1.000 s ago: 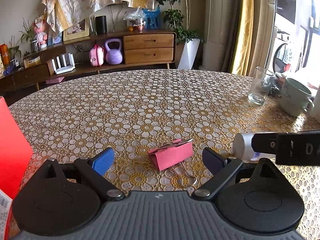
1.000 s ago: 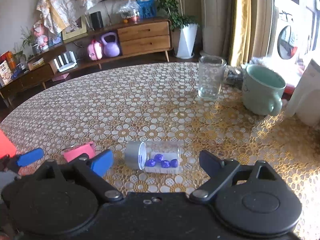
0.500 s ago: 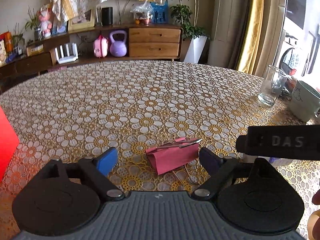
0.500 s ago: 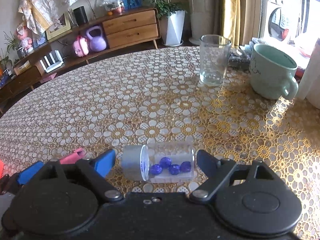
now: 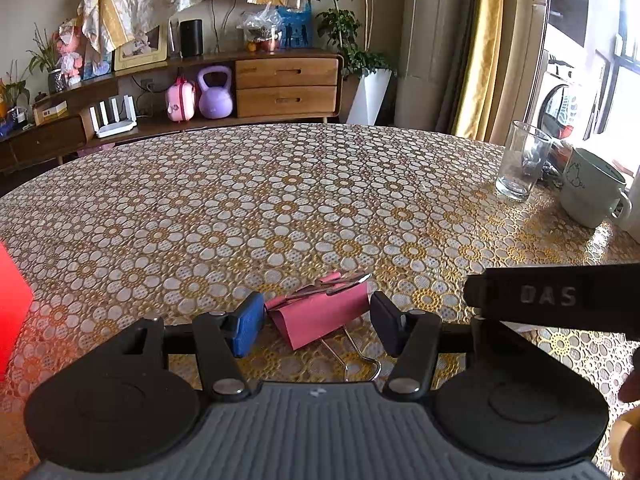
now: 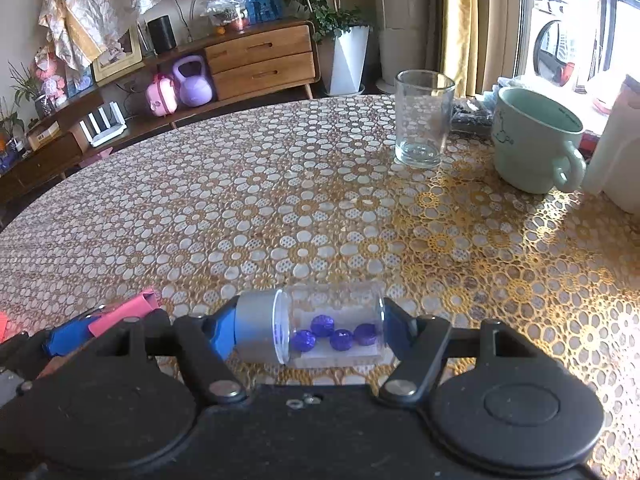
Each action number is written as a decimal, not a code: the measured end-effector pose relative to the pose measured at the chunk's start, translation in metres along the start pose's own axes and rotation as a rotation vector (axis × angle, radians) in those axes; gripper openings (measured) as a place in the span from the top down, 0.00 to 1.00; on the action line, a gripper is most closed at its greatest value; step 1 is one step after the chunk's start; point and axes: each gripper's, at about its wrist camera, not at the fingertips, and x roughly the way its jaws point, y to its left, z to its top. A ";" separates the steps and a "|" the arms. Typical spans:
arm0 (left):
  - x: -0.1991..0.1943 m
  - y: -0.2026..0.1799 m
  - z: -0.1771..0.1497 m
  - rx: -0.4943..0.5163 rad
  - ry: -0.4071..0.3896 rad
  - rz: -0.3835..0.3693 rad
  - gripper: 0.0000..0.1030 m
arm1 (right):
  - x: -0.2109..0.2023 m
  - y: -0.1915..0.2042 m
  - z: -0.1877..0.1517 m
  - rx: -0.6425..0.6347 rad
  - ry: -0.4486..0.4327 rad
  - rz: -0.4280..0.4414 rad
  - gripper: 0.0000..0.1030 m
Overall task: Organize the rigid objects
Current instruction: 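Grasp the clear purple-ball jar with the right tool while the left tool grasps the pink binder clip, then carry the jar and binder clip over the red box with both tools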
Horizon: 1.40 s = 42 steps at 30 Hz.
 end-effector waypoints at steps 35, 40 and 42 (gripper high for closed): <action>-0.202 0.088 -0.034 -0.006 -0.040 -0.056 0.51 | -0.200 0.078 -0.075 -0.227 -0.133 0.183 0.32; -0.231 0.113 -0.033 -0.040 -0.061 -0.063 0.51 | -0.221 0.104 -0.076 -0.295 -0.162 0.198 0.32; -0.245 0.122 -0.029 -0.033 -0.089 -0.067 0.51 | -0.228 0.118 -0.076 -0.325 -0.169 0.208 0.32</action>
